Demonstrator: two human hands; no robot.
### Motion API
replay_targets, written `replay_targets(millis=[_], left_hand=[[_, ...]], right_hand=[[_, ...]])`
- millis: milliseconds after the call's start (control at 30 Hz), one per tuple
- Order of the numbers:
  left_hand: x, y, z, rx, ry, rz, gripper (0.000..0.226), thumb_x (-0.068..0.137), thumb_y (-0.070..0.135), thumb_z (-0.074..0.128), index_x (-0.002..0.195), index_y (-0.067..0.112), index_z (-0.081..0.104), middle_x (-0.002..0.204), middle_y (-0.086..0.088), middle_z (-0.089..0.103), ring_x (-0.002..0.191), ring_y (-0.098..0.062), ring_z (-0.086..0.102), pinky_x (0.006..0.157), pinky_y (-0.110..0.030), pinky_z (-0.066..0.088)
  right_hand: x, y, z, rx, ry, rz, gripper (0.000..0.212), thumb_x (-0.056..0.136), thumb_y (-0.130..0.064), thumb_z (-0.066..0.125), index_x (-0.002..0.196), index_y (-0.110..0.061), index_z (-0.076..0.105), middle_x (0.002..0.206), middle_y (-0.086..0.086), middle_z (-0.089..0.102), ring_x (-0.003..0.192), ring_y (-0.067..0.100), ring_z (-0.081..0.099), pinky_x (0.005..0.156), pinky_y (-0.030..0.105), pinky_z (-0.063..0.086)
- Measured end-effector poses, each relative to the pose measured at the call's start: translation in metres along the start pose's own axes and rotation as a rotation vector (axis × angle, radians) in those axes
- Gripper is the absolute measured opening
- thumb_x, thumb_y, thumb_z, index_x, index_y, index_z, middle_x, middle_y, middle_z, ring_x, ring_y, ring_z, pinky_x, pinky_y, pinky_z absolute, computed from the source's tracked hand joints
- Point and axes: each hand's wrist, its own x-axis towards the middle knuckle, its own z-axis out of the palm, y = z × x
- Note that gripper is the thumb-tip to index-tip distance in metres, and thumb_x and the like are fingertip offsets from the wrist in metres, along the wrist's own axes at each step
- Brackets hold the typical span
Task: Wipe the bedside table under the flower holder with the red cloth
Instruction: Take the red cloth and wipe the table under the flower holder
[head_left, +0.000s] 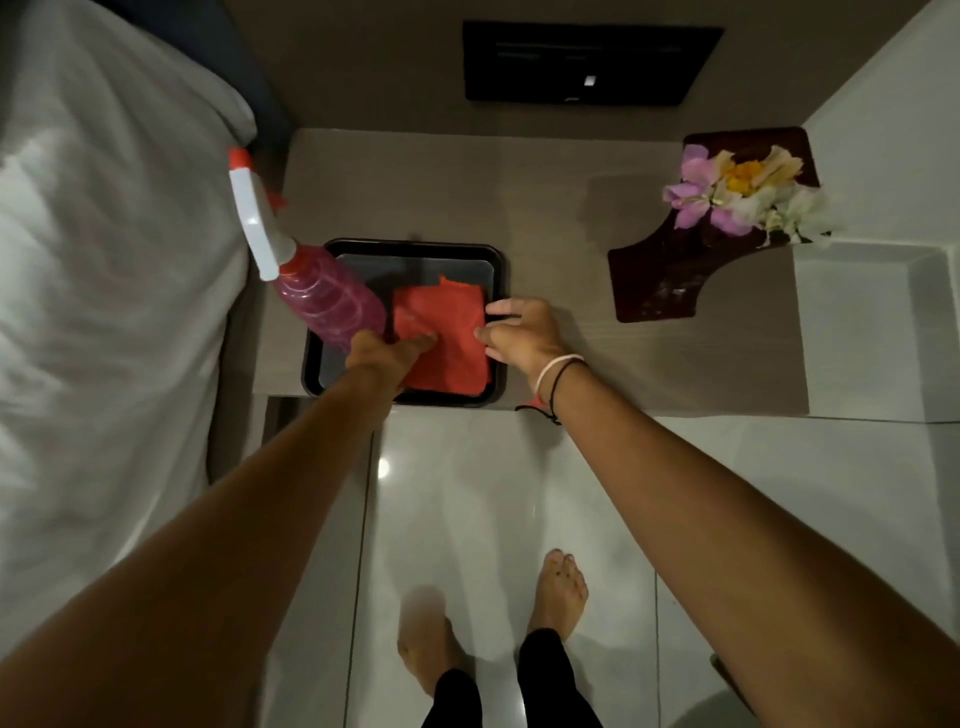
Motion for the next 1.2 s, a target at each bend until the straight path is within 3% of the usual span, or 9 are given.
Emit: replay_targets(millis=[233,367,533,600,667,733,900,1033,1200], left_hand=[[-0.038,0.009,-0.001,-0.179,-0.206,0.168,0.044,0.085,0.014,0.073,0.126,0.001,0.064,0.128,-0.020,0.068,0.118,-0.036,0.066,0.101,-0.055,0.056],[-0.064,0.007,0.001,-0.262,-0.442,0.173,0.035,0.086,0.011,0.071,0.121,0.008,0.068,0.112,-0.008,0.073,0.107,-0.026,0.068,0.072,-0.039,0.065],[-0.097,-0.007,0.030,0.061,-0.669,0.214,0.038,0.082,0.016,0.078,0.120,0.014,0.072,0.110,-0.004,0.077,0.107,-0.026,0.071,0.078,-0.036,0.064],[-0.110,-0.007,0.043,0.314,-0.607,0.384,0.029,0.080,0.029,0.082,0.107,0.019,0.075,0.105,-0.004,0.078,0.102,-0.025,0.074,0.084,-0.038,0.064],[-0.124,0.001,0.054,0.460,-0.451,0.618,0.031,0.080,0.041,0.081,0.100,0.020,0.072,0.097,-0.001,0.076,0.089,-0.016,0.074,0.076,-0.020,0.061],[-0.141,0.022,0.059,0.540,-0.274,0.831,0.037,0.086,0.046,0.072,0.112,0.020,0.069,0.099,0.001,0.071,0.087,-0.011,0.070,0.068,-0.008,0.050],[-0.176,0.093,0.096,0.792,-0.128,1.330,0.060,0.099,0.047,0.051,0.149,0.017,0.043,0.150,-0.016,0.047,0.135,-0.032,0.048,0.109,-0.048,0.047],[-0.179,0.136,0.144,1.077,-0.085,1.487,0.079,0.098,0.059,0.042,0.162,0.021,0.019,0.171,-0.021,0.012,0.157,-0.037,0.017,0.127,-0.051,0.020],[-0.147,0.162,0.186,1.343,-0.081,1.422,0.086,0.094,0.072,0.032,0.163,0.030,0.003,0.172,-0.021,-0.001,0.160,-0.038,0.000,0.129,-0.054,0.005]], right_hand=[[-0.036,0.018,-0.026,0.475,-0.163,0.049,0.044,0.092,-0.016,0.074,0.132,-0.002,0.061,0.135,0.020,0.065,0.127,0.033,0.061,0.108,0.041,0.052],[-0.059,0.039,-0.038,0.677,-0.311,0.058,0.038,0.082,-0.050,0.077,0.107,-0.021,0.077,0.129,0.007,0.070,0.117,0.023,0.067,0.111,0.042,0.046],[-0.096,0.088,-0.074,0.953,-0.334,0.085,0.059,0.085,-0.049,0.075,0.135,-0.019,0.065,0.138,0.014,0.067,0.126,0.034,0.065,0.100,0.052,0.056],[-0.113,0.108,-0.086,1.014,-0.288,0.098,0.052,0.092,-0.036,0.072,0.137,-0.014,0.061,0.135,0.017,0.068,0.123,0.036,0.066,0.096,0.052,0.058],[-0.129,0.126,-0.100,1.112,-0.214,0.110,0.043,0.097,-0.030,0.065,0.136,-0.013,0.061,0.133,0.016,0.069,0.122,0.034,0.067,0.094,0.049,0.060],[-0.141,0.138,-0.115,1.204,-0.135,0.083,0.045,0.099,-0.028,0.060,0.140,-0.012,0.058,0.138,0.014,0.066,0.124,0.032,0.066,0.097,0.048,0.057],[-0.150,0.148,-0.146,1.314,0.069,0.047,0.047,0.085,-0.014,0.066,0.132,-0.012,0.063,0.117,0.011,0.078,0.102,0.029,0.077,0.094,0.047,0.054],[-0.140,0.140,-0.159,1.309,0.142,0.034,0.039,0.082,-0.010,0.066,0.120,-0.014,0.065,0.114,0.011,0.076,0.103,0.030,0.073,0.096,0.048,0.054],[-0.122,0.124,-0.166,1.266,0.205,-0.003,0.048,0.103,-0.013,0.047,0.151,-0.010,0.041,0.149,0.020,0.053,0.133,0.041,0.053,0.100,0.050,0.050]])
